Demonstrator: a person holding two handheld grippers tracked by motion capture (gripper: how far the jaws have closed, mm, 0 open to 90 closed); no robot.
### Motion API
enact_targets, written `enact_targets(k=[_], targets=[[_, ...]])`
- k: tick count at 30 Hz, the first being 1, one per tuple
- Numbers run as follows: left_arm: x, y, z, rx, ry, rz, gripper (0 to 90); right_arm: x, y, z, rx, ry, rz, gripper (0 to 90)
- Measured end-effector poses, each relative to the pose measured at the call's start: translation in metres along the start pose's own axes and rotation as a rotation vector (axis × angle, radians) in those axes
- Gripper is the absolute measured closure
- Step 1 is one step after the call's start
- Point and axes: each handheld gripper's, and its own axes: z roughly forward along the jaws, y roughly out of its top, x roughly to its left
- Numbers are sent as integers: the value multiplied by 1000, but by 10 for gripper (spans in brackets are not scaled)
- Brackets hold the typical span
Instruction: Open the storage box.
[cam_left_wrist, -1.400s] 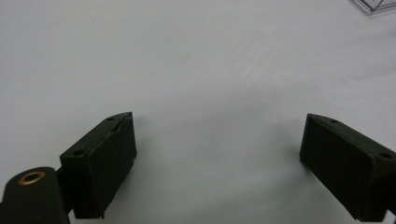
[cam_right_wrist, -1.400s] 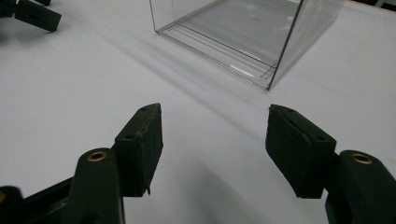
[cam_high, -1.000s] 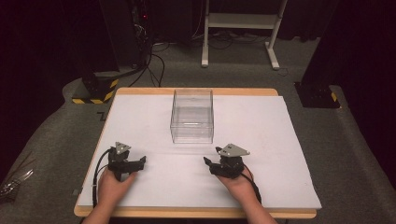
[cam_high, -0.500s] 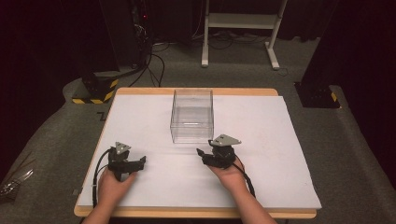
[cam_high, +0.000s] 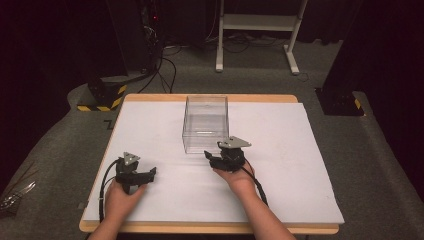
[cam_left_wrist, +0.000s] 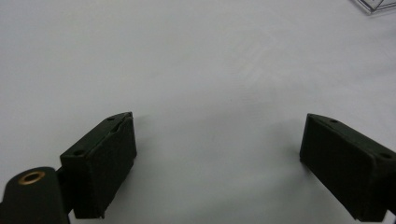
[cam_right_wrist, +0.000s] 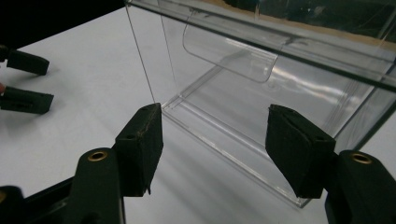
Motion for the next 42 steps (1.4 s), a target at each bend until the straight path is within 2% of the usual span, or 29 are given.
enact_targets(k=[3, 8, 14, 24, 36, 38, 42], targets=[[0, 0, 0, 0, 1, 0, 111, -1, 3, 2, -16, -11, 17, 373], [0, 0, 0, 0, 0, 1, 112, -3, 8, 6, -28, -20, 4, 400], [0, 0, 0, 0, 0, 1, 112, -5, 12, 13, -37, -16, 22, 441], [0, 0, 0, 1, 0, 1, 112, -9, 11, 18, -51, -6, -13, 573], [0, 0, 0, 0, 0, 2, 112, -16, 10, 20, -70, 10, -31, 665], [0, 0, 0, 0, 0, 1, 112, -20, 10, 19, -69, 43, 0, 697], [0, 0, 0, 0, 0, 1, 112, -23, 9, 17, -69, 62, -4, 727]])
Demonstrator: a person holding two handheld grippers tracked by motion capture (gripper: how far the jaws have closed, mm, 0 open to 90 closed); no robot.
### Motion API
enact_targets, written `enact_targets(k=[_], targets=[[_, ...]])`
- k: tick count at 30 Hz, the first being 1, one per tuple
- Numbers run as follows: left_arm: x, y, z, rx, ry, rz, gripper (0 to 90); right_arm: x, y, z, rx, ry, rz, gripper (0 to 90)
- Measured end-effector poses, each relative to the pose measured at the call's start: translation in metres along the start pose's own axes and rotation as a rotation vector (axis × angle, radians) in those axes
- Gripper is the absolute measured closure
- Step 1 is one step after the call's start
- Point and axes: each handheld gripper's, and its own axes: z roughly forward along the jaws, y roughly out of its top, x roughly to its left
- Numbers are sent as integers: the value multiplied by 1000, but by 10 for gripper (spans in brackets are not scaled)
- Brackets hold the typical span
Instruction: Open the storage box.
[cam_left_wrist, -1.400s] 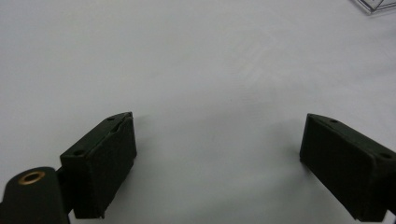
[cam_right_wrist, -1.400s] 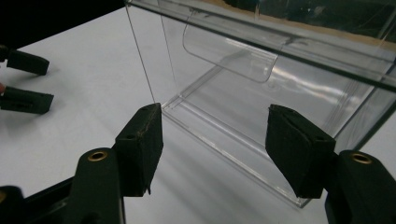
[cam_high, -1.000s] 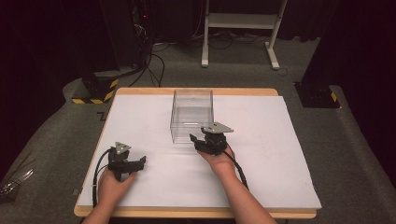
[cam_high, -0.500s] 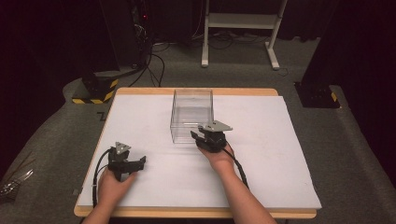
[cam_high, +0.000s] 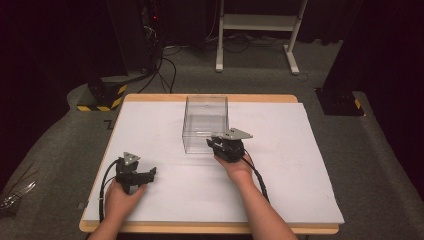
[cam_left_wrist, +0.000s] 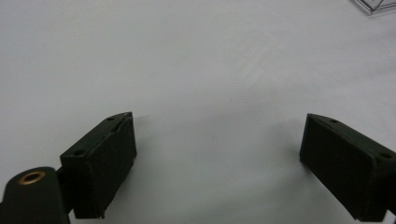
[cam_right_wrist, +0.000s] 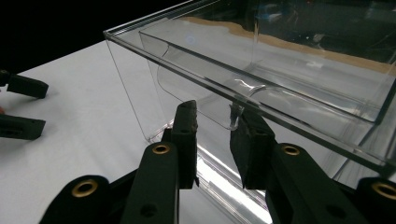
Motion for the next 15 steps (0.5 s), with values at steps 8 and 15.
enact_targets(k=[8, 15], targets=[[0, 0, 0, 0, 0, 0, 112, 1, -5, -10, -3, 23, -10, 776], [0, 0, 0, -1, 1, 0, 112, 10, -14, -23, -15, 37, -15, 788]])
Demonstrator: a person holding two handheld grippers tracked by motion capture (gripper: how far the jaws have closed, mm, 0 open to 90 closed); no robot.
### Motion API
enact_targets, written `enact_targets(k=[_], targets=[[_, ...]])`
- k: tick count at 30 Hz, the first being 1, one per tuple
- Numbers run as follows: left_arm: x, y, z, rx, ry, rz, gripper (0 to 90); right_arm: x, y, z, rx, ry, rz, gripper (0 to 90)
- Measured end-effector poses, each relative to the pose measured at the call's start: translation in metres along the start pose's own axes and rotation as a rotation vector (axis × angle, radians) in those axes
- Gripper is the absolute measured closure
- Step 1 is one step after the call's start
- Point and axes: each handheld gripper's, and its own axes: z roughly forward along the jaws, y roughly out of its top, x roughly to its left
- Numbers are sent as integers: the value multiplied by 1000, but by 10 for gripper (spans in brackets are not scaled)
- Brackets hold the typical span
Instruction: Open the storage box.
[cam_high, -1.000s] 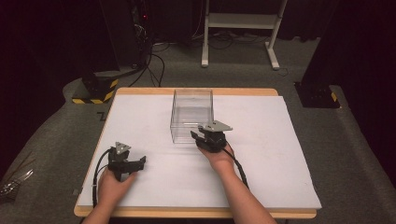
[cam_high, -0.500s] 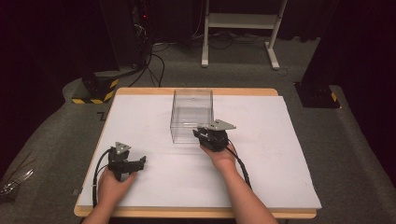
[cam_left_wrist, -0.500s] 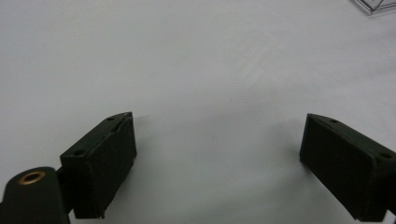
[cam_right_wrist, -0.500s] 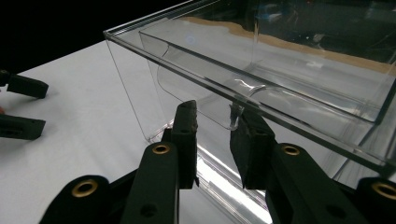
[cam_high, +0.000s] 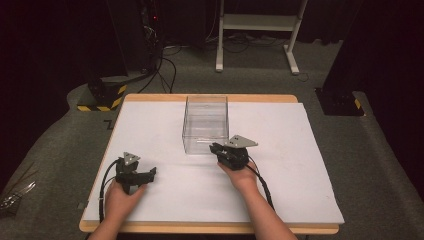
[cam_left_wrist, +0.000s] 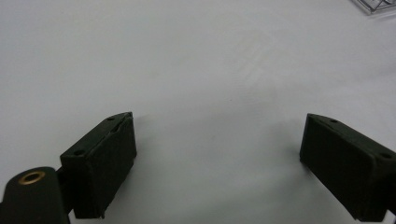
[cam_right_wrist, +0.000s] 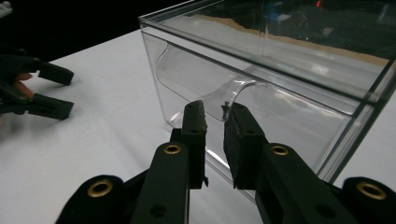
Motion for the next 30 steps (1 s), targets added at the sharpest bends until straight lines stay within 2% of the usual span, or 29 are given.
enact_targets(k=[4, 7, 16, 24, 27, 29, 30], targets=[[0, 0, 0, 0, 0, 0, 112, 6, -5, -9, -6, 5, -6, 799], [0, 0, 0, 0, 0, -1, 112, 8, -6, -16, -11, 3, -6, 730], [0, 0, 0, 0, 0, -1, 112, 4, -4, -11, 7, 14, 7, 606], [0, 0, 0, 0, 0, 0, 112, 6, -2, -2, 2, 56, -5, 620], [0, 0, 0, 0, 0, -1, 112, 6, 0, -1, -9, 63, -7, 658], [0, 0, 0, 0, 0, 0, 111, 5, 1, 0, -2, 56, -13, 723], [0, 0, 0, 0, 0, 0, 112, 4, 0, 0, -2, 69, -8, 738]])
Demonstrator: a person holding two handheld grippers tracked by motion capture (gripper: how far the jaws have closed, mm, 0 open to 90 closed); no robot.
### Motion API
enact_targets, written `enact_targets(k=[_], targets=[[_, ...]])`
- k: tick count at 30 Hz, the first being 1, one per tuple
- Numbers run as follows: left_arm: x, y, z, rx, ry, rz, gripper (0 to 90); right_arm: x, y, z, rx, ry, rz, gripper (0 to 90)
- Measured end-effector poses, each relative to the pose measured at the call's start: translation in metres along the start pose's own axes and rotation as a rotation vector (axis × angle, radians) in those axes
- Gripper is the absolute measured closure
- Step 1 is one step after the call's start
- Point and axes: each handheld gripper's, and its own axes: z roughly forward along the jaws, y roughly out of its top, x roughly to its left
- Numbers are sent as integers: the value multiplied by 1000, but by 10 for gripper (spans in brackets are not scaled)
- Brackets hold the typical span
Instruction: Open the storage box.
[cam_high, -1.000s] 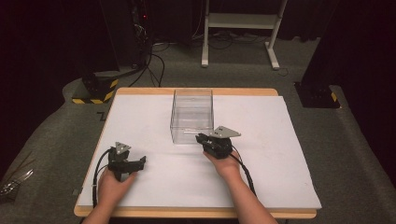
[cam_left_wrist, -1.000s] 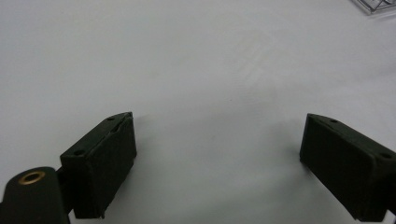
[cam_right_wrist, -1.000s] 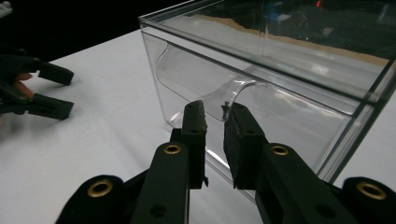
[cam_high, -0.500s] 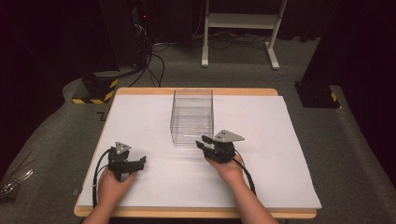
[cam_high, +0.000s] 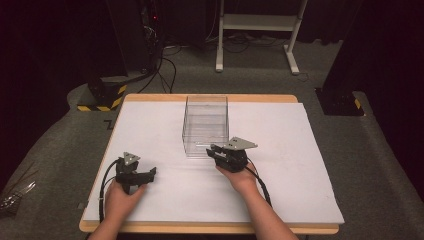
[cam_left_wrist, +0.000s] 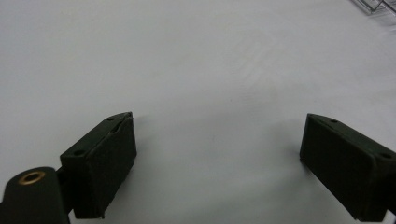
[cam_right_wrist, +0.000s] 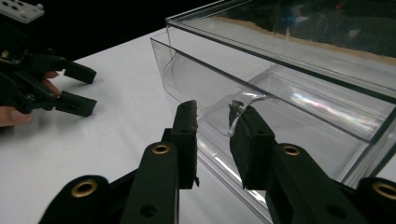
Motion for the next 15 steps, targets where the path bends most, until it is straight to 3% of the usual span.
enact_targets(k=[6, 15], targets=[[0, 0, 0, 2, 0, 0, 112, -3, -4, -6, -7, 23, -3, 798], [0, 0, 0, 2, 0, 1, 112, 0, -7, -13, -6, 31, -31, 821]])
